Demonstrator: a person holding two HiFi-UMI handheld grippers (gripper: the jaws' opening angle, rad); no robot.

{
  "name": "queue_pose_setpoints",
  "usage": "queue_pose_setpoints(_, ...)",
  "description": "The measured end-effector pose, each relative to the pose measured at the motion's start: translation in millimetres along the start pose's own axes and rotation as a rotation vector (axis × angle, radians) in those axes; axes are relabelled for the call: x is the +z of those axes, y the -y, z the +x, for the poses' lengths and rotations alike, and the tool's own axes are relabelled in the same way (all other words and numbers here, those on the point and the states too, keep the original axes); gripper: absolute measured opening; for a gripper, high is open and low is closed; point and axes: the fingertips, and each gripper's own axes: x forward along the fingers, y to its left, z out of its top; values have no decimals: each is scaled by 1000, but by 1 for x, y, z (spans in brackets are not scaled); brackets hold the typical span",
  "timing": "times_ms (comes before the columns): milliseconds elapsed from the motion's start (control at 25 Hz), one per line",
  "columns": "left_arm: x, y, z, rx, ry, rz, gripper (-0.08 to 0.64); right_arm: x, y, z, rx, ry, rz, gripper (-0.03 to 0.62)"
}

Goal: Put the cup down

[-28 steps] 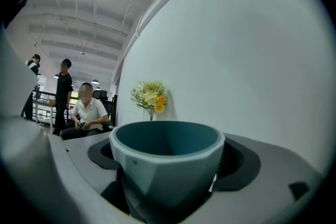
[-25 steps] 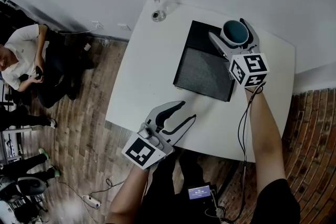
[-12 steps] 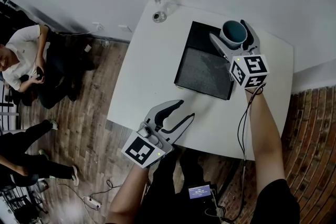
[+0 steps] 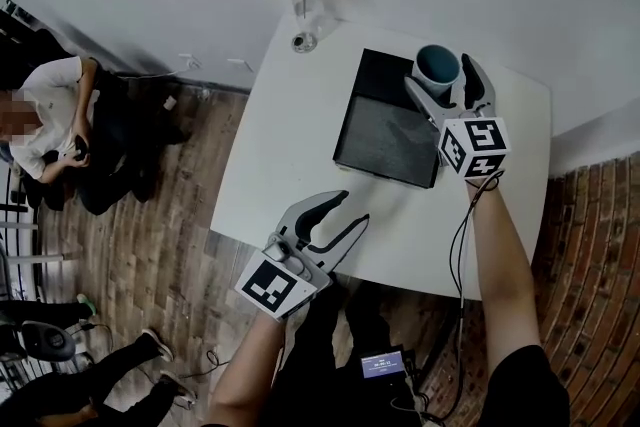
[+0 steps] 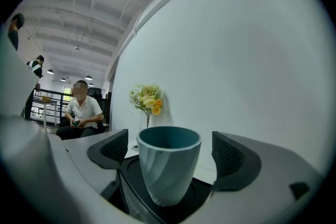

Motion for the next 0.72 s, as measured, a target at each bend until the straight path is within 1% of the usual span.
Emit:
queue_pose_setpoints(200,7,-3,-4,31,-2,29,169,3,-3,-23,-10,-13,11,488)
queue_pose_setpoints(480,22,-13,-6,92,14,46,169,14,-17,-57,-16,-23,15,486)
queue_pose_setpoints(600,28,-10,-7,87,10,57,169,19,-30,-73,3,-32,22,485)
queue_pose_setpoints(720,33,-4,-8,71,12,68,169,26,-46,-88,46,-44,46,483)
